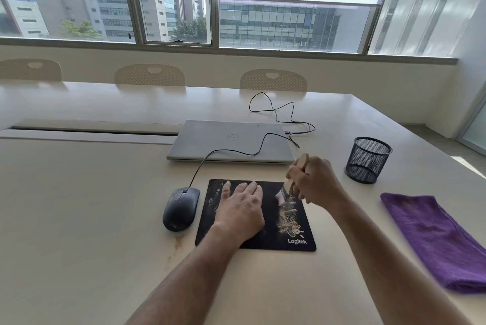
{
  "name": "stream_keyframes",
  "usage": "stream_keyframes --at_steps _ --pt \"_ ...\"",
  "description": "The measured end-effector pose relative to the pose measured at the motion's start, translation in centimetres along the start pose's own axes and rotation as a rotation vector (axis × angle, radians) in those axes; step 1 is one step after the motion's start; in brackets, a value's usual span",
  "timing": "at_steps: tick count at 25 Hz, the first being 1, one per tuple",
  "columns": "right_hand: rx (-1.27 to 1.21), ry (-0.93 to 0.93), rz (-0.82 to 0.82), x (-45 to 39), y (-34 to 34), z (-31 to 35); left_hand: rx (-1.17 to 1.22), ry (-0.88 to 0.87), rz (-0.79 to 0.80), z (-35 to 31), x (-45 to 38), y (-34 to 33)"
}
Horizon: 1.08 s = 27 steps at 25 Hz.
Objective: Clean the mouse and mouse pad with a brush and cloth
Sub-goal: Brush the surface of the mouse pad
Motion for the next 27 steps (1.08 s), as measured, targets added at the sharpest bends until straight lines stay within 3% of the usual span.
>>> stream_keyframes --at_steps 3,7,11,15,19,23,27 --pt "-0.045 0.027 -0.082 0.3 -0.1 -0.1 0.008 -0.022 0.002 -0.2 -0.1 -0.1" --pt "0.036 0.015 0.019 0.5 -0.2 -0.1 0.016 -0.023 -0.02 -0.4 -0.2 0.1" --pt "-0.048 0.005 -0.128 0.4 0.3 -0.5 0.024 -0.025 -0.049 -0.6 -0.3 0.1" --pt "0.071 0.041 0.017 0.8 0.0 -0.6 0.023 -0.024 -0.055 -0.6 -0.4 -0.1" --pt "-0.009 0.047 -0.1 0.8 0.4 -0.8 0.026 -0.024 -0.06 -0.6 -0.4 -0.3" --pt "0.077 0.03 0.004 0.9 0.5 -1.0 0.041 -0.019 -0.058 -0.5 -0.3 -0.5" --pt "0.019 0.025 -0.104 0.9 0.9 -1.6 0.031 -0.021 -0.051 -0.5 -0.4 -0.8"
Point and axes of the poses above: each hand's wrist, its own x-axis away from the middle knuckle, its own y-axis out of the back of the hand, z = x × y, the point moved 2 cm from there along -x, towards the middle knuckle
